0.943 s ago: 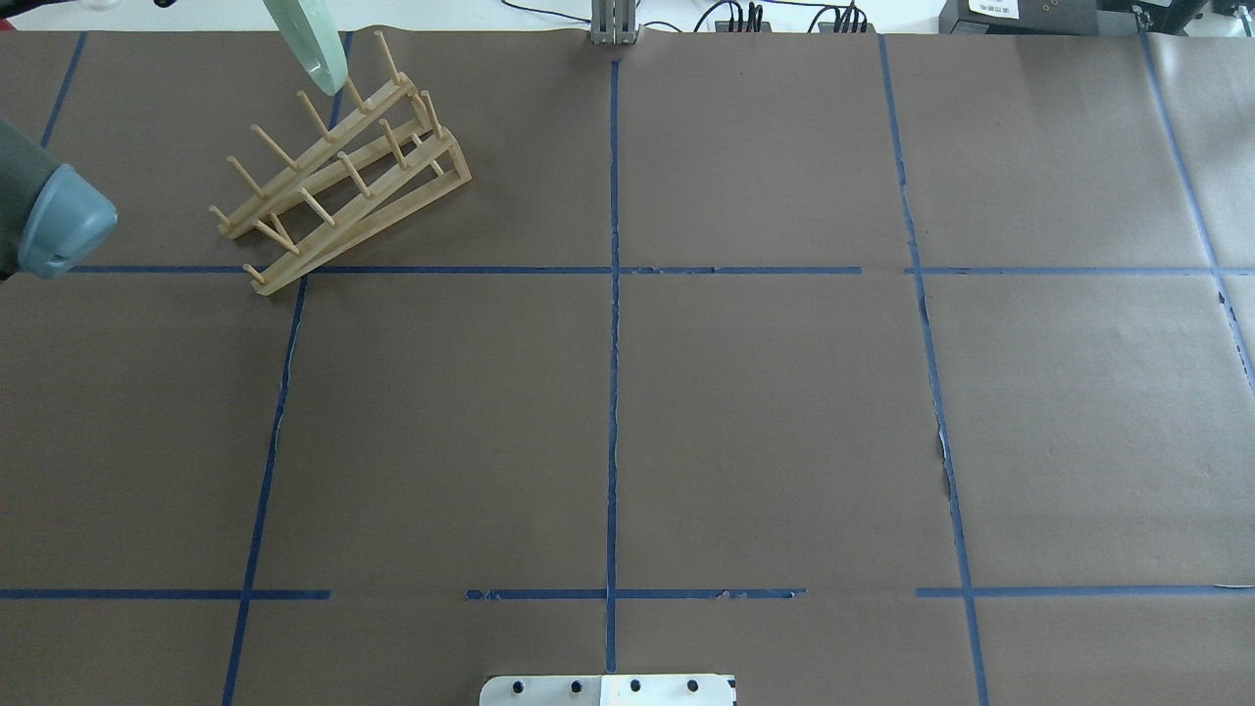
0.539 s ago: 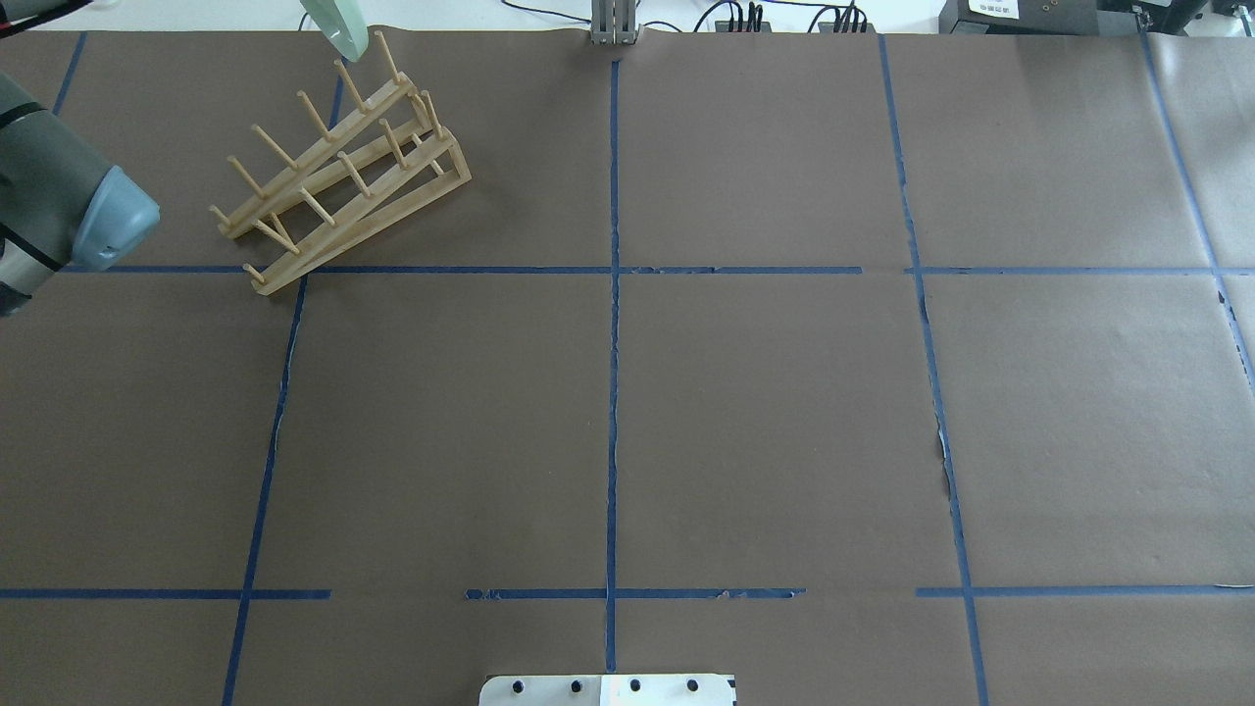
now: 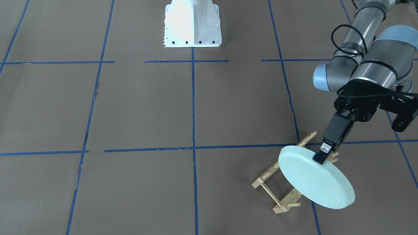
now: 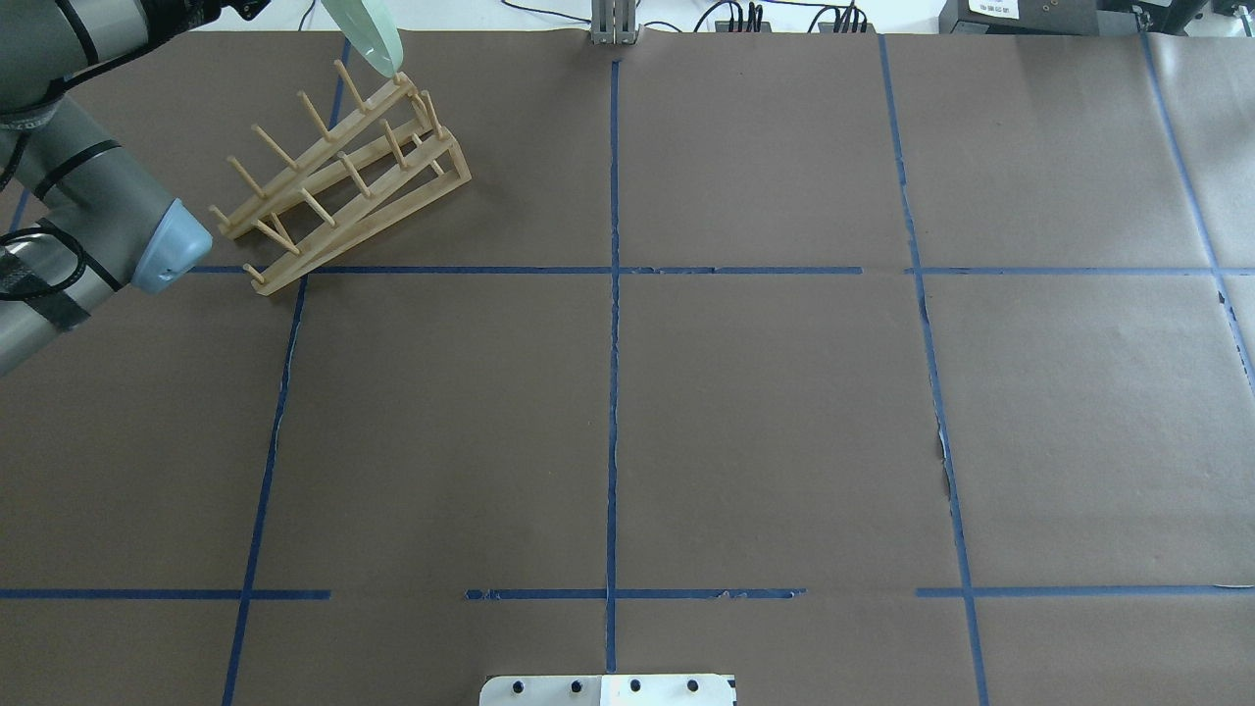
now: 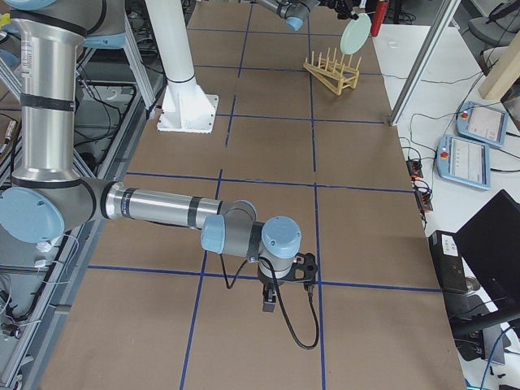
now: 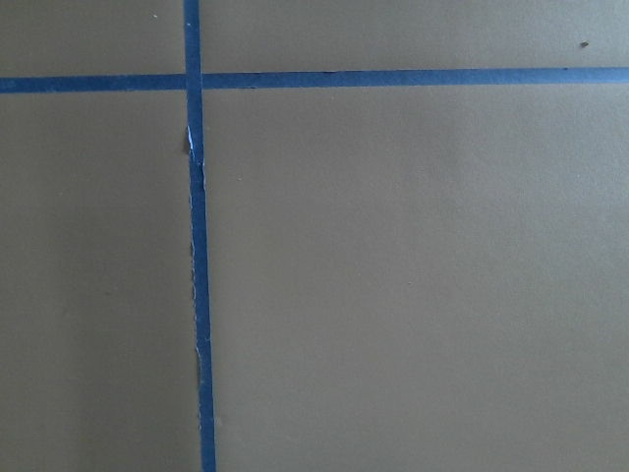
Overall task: Place plate on rack
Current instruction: 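Carry the upright plate with the left gripper over the wooden rack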
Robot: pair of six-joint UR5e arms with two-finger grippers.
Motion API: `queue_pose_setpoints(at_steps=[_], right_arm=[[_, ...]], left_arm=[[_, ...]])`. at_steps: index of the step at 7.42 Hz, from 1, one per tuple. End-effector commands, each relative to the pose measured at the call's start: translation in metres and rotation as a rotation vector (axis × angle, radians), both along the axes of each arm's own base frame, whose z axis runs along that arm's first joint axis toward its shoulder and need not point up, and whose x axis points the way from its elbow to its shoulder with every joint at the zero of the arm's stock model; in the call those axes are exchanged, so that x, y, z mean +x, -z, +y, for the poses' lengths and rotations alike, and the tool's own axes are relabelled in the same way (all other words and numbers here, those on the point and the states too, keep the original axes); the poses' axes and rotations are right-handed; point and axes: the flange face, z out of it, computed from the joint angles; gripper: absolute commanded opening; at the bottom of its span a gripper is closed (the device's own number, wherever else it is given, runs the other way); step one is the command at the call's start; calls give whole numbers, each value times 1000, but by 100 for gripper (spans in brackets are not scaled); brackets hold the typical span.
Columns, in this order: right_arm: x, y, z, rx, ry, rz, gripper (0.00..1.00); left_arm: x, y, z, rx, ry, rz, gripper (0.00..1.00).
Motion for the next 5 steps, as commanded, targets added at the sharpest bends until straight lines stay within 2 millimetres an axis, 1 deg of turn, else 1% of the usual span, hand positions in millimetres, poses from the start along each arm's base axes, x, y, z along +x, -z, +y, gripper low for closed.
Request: queue_pose_setpoints(at_steps=[1,3,5], right_arm=[[0,0,0,0,-1,0,100],[0,0,0,0,-1,0,100],[0,0,0,0,1,0,100]], left_arm=[[12,-7,1,-5,-14,-8,0],[21,-10,3,-10,-26,-14,0],[27,-21,0,-28,-30,-28,0]])
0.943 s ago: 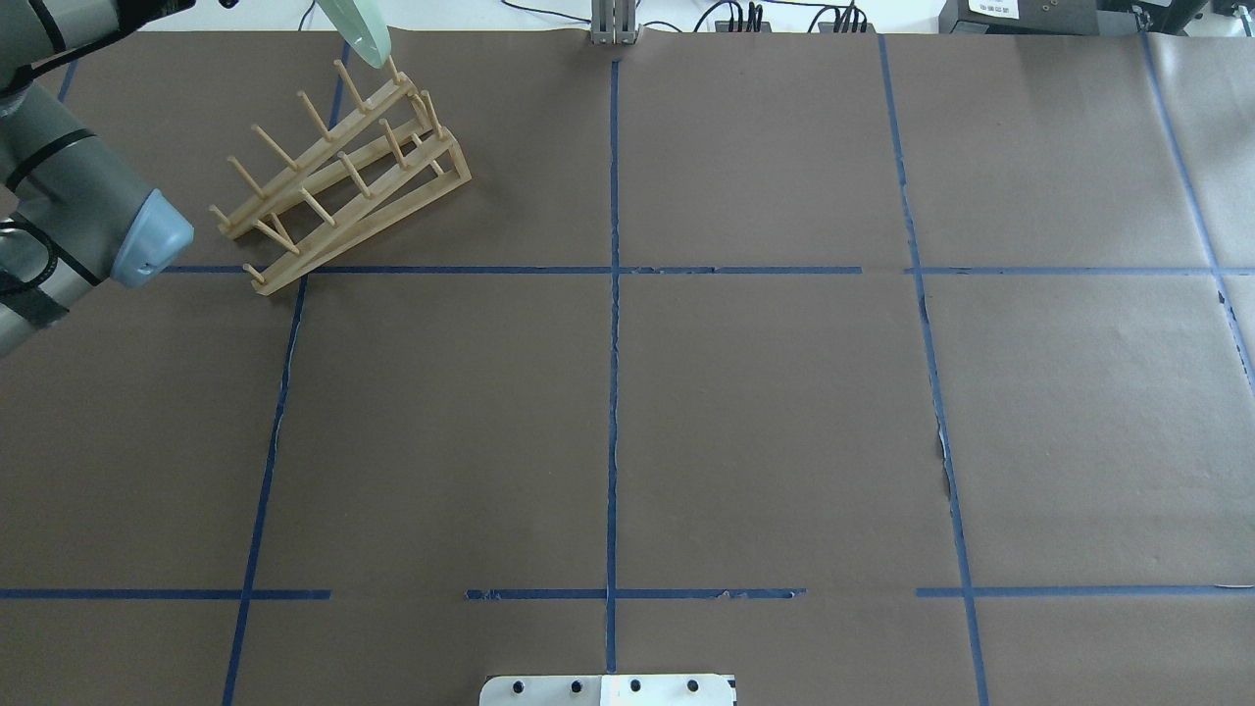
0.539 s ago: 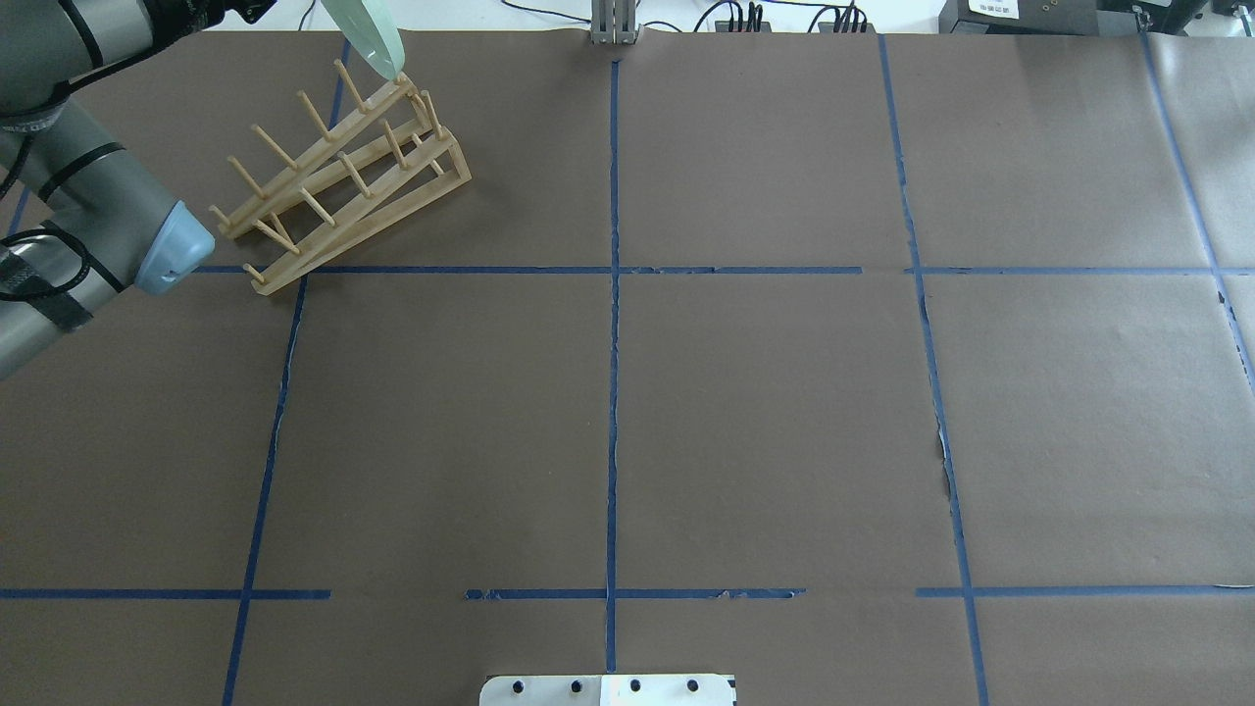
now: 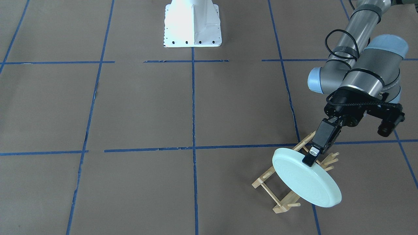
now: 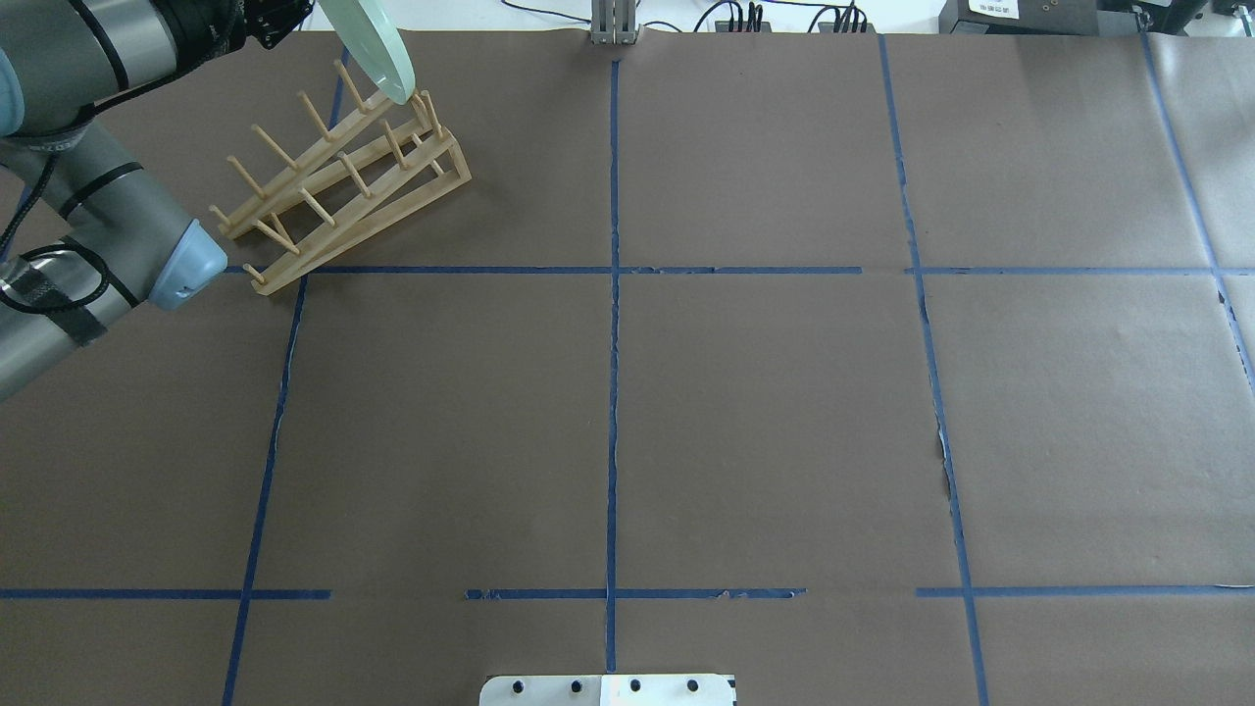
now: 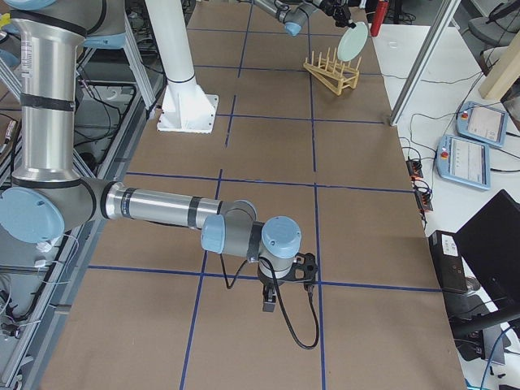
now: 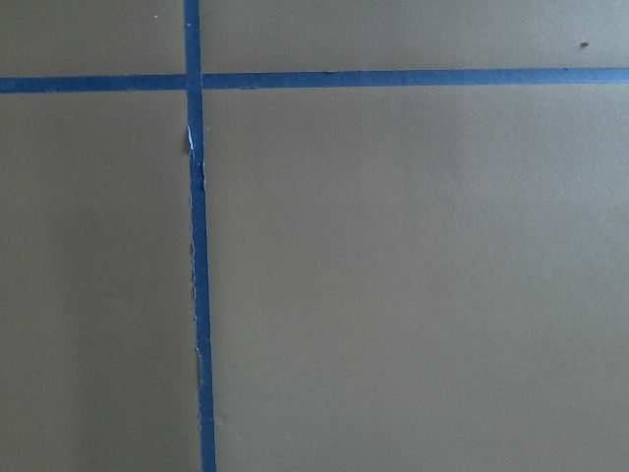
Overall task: Place plate on rack
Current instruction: 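Carry the upright plate with the left gripper over the wooden rack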
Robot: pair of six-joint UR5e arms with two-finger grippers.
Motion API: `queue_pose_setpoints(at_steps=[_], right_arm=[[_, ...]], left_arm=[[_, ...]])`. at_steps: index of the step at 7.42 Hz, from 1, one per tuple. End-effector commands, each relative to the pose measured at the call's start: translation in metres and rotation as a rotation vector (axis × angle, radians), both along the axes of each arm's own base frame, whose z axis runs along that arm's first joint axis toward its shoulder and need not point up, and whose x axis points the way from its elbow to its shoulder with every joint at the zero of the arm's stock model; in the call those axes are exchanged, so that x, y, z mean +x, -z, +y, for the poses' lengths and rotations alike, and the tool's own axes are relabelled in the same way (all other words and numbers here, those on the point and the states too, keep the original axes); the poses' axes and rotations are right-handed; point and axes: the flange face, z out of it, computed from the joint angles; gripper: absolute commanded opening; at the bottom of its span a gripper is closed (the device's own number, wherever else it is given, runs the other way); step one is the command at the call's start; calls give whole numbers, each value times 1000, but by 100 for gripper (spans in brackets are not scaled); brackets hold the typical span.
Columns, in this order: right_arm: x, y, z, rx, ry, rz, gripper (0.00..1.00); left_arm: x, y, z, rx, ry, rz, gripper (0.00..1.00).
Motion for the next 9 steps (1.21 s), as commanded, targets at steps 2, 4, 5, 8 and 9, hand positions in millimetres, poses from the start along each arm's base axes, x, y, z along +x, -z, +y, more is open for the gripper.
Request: queue_pose_setpoints(at_steps=[2,4,5,8,9], right_arm=[[0,0,0,0,1,0,100],[0,0,0,0,-1,0,100],[0,-1,0,-1,-1,0,100],[0,0,0,0,-1,0,100],[0,0,0,0,-1,0,100]], left_arm=[[15,-13,-1,-23,-16,-18,0],[22,-19,-1,-35,-25,-24,0],[24,-23,-2,-40,-27,-30,0],[25,-25,-4,-48,-27,-31,0],[27,-28,-5,-55,-27,-36,0]])
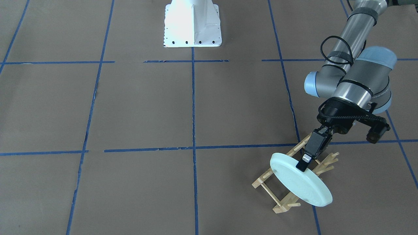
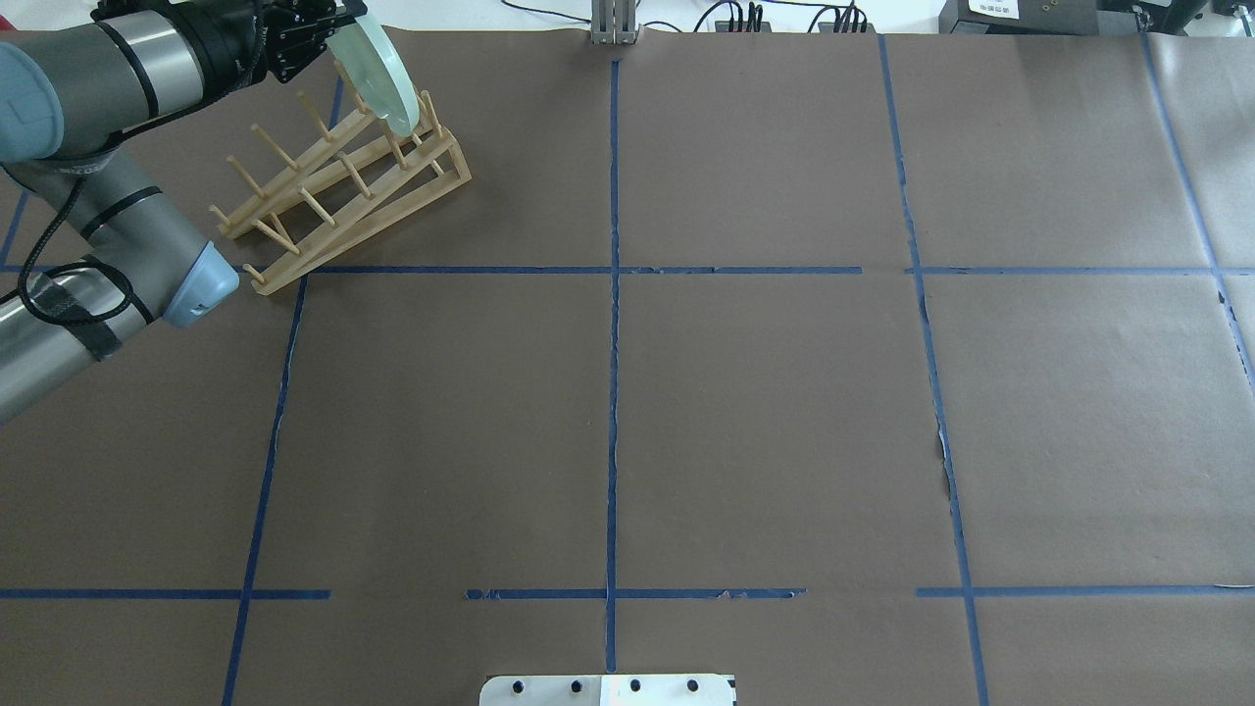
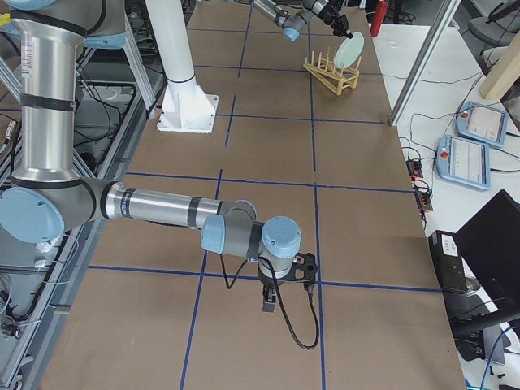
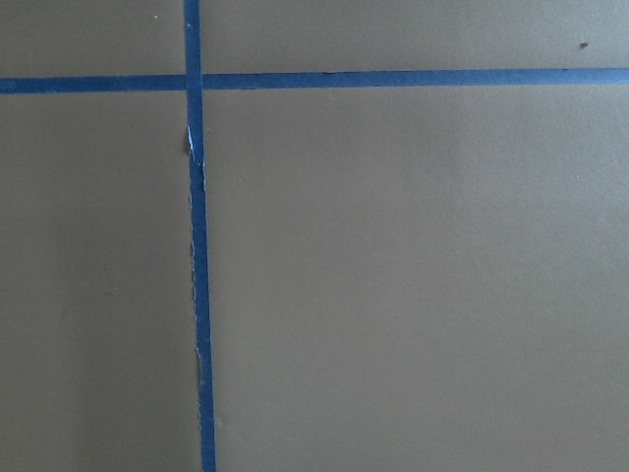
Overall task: Place plate on rack
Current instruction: 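Lower the plate with the left gripper into a rack slot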
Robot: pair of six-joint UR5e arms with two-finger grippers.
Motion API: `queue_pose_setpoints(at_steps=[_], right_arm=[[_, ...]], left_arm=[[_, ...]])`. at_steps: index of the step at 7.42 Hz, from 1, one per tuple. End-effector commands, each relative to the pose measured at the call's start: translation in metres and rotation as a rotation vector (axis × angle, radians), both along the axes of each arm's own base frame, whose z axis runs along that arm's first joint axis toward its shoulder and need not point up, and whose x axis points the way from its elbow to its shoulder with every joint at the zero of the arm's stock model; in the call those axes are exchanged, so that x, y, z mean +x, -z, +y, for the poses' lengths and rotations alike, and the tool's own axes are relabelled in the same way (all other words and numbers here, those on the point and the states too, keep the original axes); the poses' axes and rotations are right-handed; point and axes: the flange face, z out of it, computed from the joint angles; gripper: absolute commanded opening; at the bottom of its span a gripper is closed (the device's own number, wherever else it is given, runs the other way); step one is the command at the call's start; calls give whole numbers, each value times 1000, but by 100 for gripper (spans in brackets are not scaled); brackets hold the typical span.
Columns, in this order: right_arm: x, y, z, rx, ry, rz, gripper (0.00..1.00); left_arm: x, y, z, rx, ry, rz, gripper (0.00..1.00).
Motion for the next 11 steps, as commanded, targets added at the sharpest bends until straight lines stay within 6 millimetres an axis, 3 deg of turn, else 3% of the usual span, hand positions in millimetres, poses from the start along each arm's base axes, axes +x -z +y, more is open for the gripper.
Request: queue_pose_setpoints(at_steps=[1,3,4,5,11], right_arm=[[0,-1,0,-2,0,0,100],[0,-1,0,-2,0,0,100],[0,-1,0,-2,0,0,100],[-1,0,0,0,1,0,100],[0,0,0,0,0,0,100]], left_arm=[[3,-3,-2,-8,-2,-5,0],[4,-7,-3,-18,-4,-8,17],[5,-10,-4,-23,-4,-12,66],[9,-11,-3,-23,-8,-16,100],[11,-14,1,-17,-18,-29,100]])
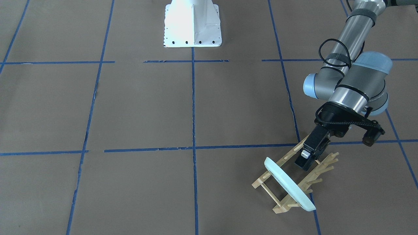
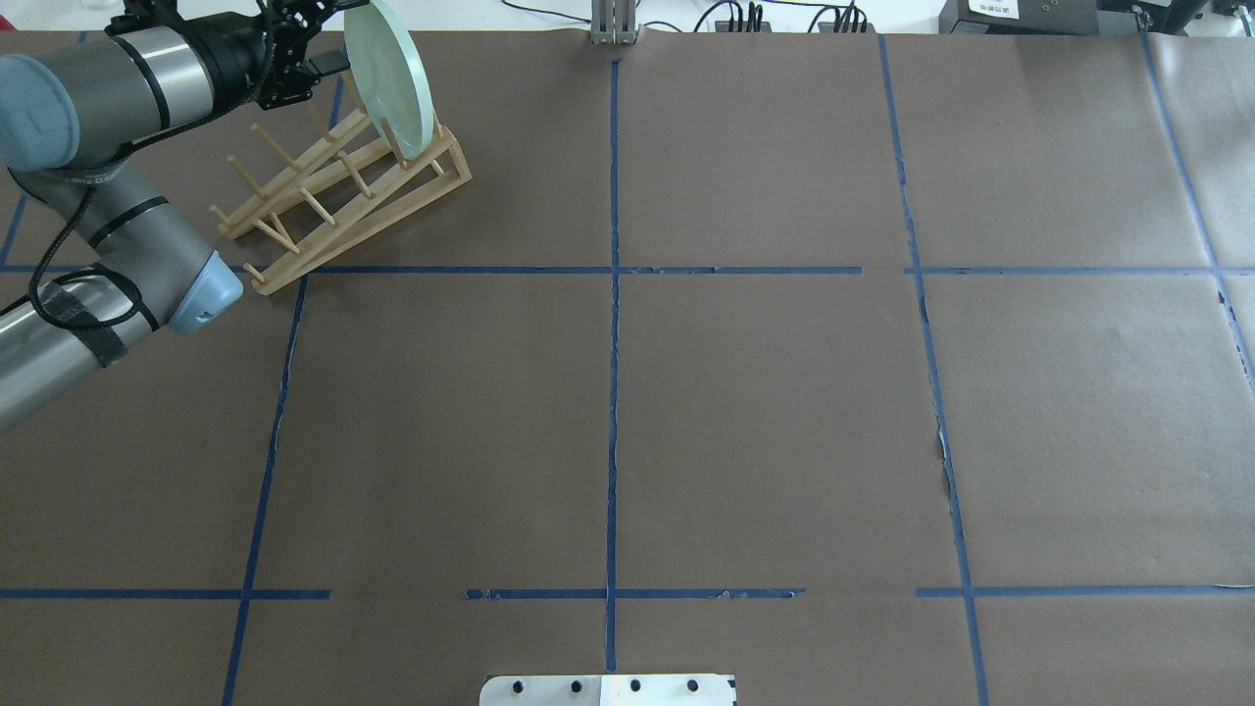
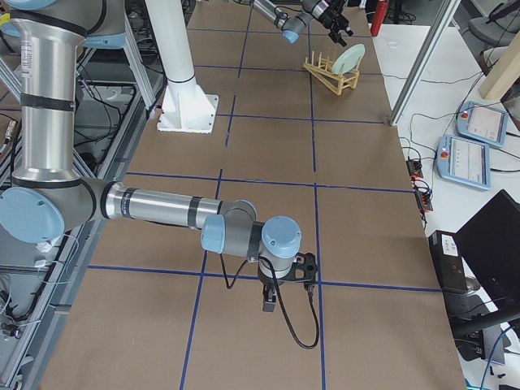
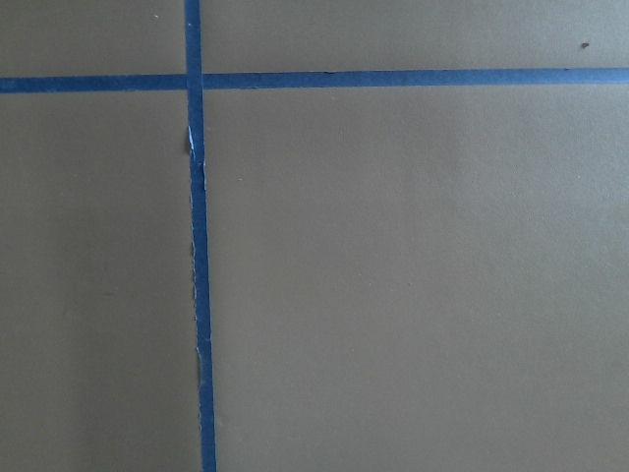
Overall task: Place plate on rack
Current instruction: 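Lower the plate with the left gripper into a rack slot, then open the left gripper and withdraw it away from the plate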
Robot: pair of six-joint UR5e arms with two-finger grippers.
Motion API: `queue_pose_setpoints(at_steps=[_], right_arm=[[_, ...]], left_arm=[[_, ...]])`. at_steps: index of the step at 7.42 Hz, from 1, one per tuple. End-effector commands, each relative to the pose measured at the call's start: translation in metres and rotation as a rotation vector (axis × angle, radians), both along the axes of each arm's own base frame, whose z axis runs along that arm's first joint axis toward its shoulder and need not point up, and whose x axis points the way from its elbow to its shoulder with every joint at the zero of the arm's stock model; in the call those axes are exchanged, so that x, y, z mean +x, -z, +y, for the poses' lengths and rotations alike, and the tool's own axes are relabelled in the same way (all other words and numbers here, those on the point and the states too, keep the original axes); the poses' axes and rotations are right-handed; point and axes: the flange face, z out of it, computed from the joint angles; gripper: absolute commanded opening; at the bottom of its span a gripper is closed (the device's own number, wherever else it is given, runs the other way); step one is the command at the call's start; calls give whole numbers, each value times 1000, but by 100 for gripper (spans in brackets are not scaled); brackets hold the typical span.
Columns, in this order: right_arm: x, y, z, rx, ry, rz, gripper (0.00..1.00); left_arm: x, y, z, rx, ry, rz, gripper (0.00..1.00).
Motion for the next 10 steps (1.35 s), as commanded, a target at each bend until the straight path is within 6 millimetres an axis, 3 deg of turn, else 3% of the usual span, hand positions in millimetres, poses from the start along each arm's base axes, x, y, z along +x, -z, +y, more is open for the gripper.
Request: queue_pose_setpoints(at_steps=[1,3,4,5,7,8,10], right_arm=[[0,0,0,0,0,0,100],[0,-1,0,-1,0,0,100],[1,0,0,0,-1,0,100],[1,0,0,0,-1,0,100],[0,0,0,0,0,0,100],[0,0,0,0,0,0,100],[0,-1,0,-1,0,0,100]], left_arm=[[-6,8,3,74,7,-63,100],[-28,15,13,78,-82,-218,100],[-45,34,14,108,-124,-327,100],[-62,38,26,113,-149,-467,100],[-78,66,39,165,-203,-736,100],[-94,68,41,180,-238,-865,100],[-112,50,32,155,-333,-1050,100]])
